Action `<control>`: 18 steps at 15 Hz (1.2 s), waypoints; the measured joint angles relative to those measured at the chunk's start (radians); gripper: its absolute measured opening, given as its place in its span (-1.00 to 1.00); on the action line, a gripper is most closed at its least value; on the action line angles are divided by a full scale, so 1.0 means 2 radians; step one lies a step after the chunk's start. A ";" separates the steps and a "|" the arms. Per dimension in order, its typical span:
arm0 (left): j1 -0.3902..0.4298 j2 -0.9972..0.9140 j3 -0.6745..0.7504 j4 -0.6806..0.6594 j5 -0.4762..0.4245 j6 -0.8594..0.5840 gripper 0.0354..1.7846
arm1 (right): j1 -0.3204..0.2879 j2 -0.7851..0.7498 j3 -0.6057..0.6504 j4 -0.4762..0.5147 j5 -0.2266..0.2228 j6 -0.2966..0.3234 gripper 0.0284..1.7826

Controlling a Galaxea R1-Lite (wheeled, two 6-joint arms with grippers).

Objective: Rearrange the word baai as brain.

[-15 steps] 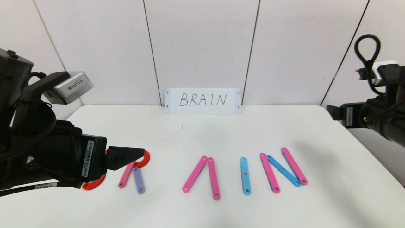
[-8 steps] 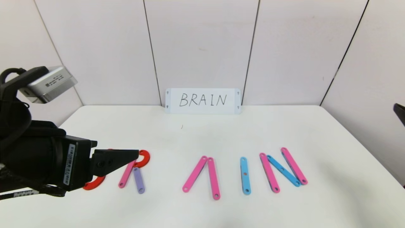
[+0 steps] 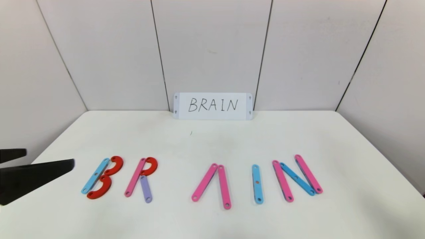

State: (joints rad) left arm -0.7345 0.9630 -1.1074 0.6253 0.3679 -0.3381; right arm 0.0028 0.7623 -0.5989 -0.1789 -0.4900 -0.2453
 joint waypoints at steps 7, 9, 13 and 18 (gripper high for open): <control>0.123 -0.124 -0.011 0.098 -0.025 0.029 0.94 | -0.024 -0.110 -0.006 0.106 0.003 -0.004 0.95; 0.162 -0.157 -0.004 0.112 -0.070 0.037 0.94 | -0.026 -0.139 0.002 0.124 0.003 -0.004 0.95; 0.215 -0.217 0.008 0.142 -0.127 0.044 0.94 | -0.029 -0.193 0.010 0.162 0.003 -0.004 0.95; 0.294 -0.278 0.011 0.204 -0.187 0.061 0.94 | -0.038 -0.235 0.003 0.200 -0.002 0.002 0.95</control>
State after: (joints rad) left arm -0.1466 0.4068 -1.0862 1.0338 -0.0053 -0.2155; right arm -0.0740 0.2928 -0.5936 0.2217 -0.4936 -0.2419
